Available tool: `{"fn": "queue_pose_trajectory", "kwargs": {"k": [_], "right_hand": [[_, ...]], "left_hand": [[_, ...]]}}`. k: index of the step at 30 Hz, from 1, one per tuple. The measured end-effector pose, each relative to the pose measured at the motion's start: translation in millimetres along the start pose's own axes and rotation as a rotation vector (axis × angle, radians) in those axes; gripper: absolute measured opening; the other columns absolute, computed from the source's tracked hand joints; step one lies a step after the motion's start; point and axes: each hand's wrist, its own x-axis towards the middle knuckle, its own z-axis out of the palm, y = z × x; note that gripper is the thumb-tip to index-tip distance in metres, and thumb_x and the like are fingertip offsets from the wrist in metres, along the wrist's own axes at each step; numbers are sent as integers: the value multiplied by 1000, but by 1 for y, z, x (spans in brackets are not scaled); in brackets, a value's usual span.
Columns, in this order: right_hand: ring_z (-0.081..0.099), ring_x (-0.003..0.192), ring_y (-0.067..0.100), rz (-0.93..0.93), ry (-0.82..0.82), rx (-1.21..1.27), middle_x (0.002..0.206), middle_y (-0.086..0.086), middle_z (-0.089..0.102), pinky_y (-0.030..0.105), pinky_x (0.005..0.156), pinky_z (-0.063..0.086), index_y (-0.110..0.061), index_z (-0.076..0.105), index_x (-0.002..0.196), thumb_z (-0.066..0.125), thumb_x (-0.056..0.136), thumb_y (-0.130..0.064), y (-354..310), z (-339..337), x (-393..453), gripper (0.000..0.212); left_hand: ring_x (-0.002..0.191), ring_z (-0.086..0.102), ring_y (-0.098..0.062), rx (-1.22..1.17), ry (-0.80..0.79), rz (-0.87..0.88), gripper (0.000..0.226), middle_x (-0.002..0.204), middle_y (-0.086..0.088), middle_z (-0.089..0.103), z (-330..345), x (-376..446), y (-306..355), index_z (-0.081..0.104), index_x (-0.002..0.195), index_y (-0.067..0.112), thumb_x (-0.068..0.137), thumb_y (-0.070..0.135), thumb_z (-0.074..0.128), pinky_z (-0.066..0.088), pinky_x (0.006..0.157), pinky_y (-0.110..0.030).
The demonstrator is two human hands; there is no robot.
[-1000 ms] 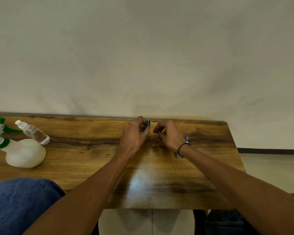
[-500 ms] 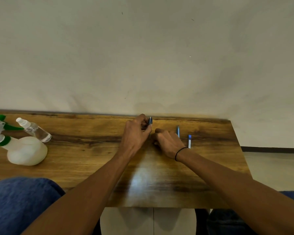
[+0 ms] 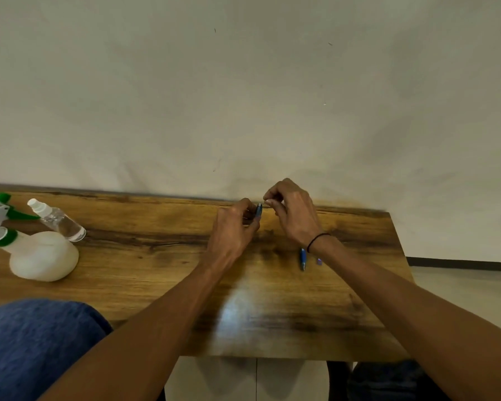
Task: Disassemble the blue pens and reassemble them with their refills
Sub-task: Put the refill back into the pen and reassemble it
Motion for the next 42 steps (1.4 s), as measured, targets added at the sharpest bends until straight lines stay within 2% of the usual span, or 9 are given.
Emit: {"fn": "queue_pose_trajectory", "kwargs": {"k": [2, 7, 13, 18, 22, 24, 33, 37, 42], "right_hand": [[61, 85, 19, -53, -22, -32, 100, 1, 63, 38, 71, 55, -15, 65, 99, 64, 99, -8, -6, -3, 3, 7], [63, 88, 22, -94, -64, -57, 103, 3, 63, 46, 74, 56, -14, 64, 101, 62, 101, -9, -11, -7, 5, 5], [63, 88, 23, -84, -110, -74, 103, 2, 63, 47, 76, 57, -14, 64, 100, 63, 101, -9, -15, -11, 6, 5], [60, 85, 22, -113, -154, -121, 103, 3, 61, 45, 75, 57, -15, 62, 99, 61, 101, -8, -16, -13, 7, 7], [57, 83, 23, -145, -198, -205, 103, 3, 57, 45, 72, 55, -16, 58, 99, 56, 102, -9, -18, -17, 10, 8], [56, 83, 23, -148, -223, -227, 104, 3, 57, 45, 72, 55, -17, 57, 99, 55, 103, -11, -19, -19, 11, 7], [60, 95, 30, -74, -332, -273, 108, 11, 63, 47, 83, 55, -10, 62, 103, 56, 102, -12, -27, -29, 20, 6], [59, 92, 32, -140, -357, -451, 112, 14, 60, 47, 79, 56, -9, 59, 109, 57, 101, -5, -35, -30, 19, 10], [58, 99, 32, -231, -370, -634, 116, 16, 56, 40, 71, 51, -5, 55, 115, 61, 88, 11, -44, -29, 16, 32]], "left_hand": [[82, 72, -2, -3, -8, -6, 14, 99, 0, 81, 0, -1, 0, 73, 104, 16, 91, 15, 80, 56, 76, -7], [80, 69, 0, 14, -12, -11, 14, 98, -1, 81, -2, -1, 1, 73, 103, 15, 92, 15, 80, 46, 67, 5], [82, 70, -1, 11, -1, -3, 15, 100, -1, 81, -2, -1, -1, 73, 105, 15, 92, 16, 80, 55, 75, -9], [82, 68, -1, 13, -1, -20, 15, 101, -2, 81, -2, 0, 0, 73, 106, 13, 92, 17, 80, 46, 70, 3], [84, 75, -9, 11, -2, -8, 13, 100, -4, 81, -2, -1, 2, 73, 104, 12, 92, 15, 78, 63, 77, -23], [86, 77, -14, 16, -4, -4, 13, 100, -4, 81, -2, -1, 3, 73, 104, 11, 93, 15, 78, 65, 80, -31], [86, 77, -15, 21, 2, 34, 14, 100, -7, 81, -2, -2, 6, 73, 105, 8, 93, 13, 79, 64, 77, -28], [87, 78, -17, 11, -1, 40, 14, 102, -8, 81, -1, -3, 8, 73, 105, 6, 94, 12, 77, 63, 78, -27], [89, 79, -21, 7, 4, 44, 14, 104, -12, 81, -1, -4, 9, 73, 106, 3, 94, 9, 76, 64, 78, -27]]}}
